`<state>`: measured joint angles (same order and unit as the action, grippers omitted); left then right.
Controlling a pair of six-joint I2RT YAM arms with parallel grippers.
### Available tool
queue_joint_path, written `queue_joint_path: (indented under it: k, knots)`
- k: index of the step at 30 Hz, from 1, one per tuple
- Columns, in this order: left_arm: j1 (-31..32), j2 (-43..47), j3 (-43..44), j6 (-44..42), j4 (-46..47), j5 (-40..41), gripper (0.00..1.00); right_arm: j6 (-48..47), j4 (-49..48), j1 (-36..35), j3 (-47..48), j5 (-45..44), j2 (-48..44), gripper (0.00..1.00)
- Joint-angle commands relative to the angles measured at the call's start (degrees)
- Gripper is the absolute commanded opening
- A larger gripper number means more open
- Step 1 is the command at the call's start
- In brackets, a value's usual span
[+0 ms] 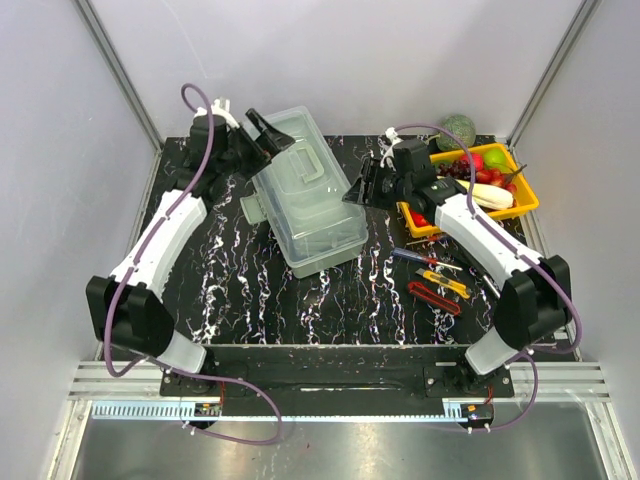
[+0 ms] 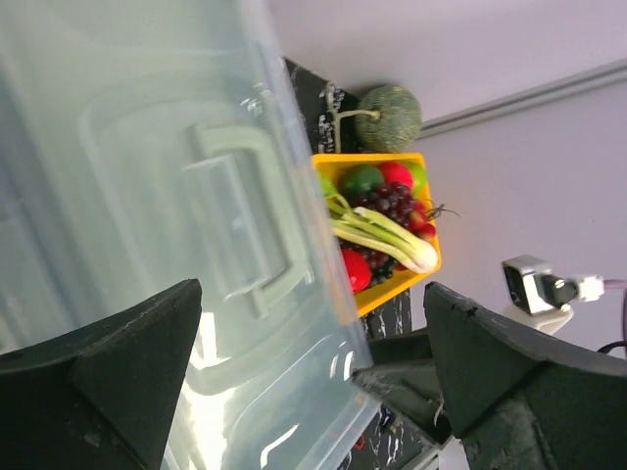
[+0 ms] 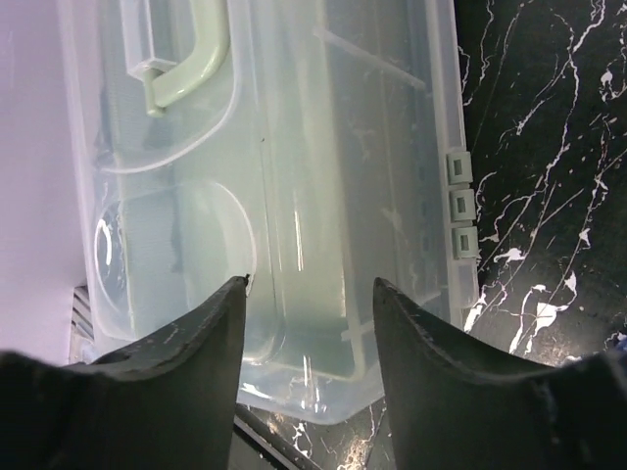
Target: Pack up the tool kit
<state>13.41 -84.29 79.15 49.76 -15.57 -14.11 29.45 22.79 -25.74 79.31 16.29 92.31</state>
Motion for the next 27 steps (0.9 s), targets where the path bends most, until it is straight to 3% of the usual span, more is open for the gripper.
queue_joint_path:
  k: [1,9,18,27]
  knots:
    - [2.4,-5.2,9.9,-5.0,-2.3,-2.8,0.99,-2.7,7.0,0.3,-6.1,5.8,-4.5,0.53]
    - [5.8,-12.8,18.0,-3.9,-9.0,-1.7,0.94,-2.9,7.3,-5.3,-13.5,5.5,-8.5,0.45]
    - [8.5,-18.4,25.4,-3.6,-13.6,-0.5,0.86,-3.7,7.9,-5.8,-14.0,-1.9,-11.7,0.48]
    - [11.3,-25.7,36.0,-6.6,-23.6,6.9,0.68,-4.5,7.9,-5.8,-14.9,-6.2,-13.5,0.5]
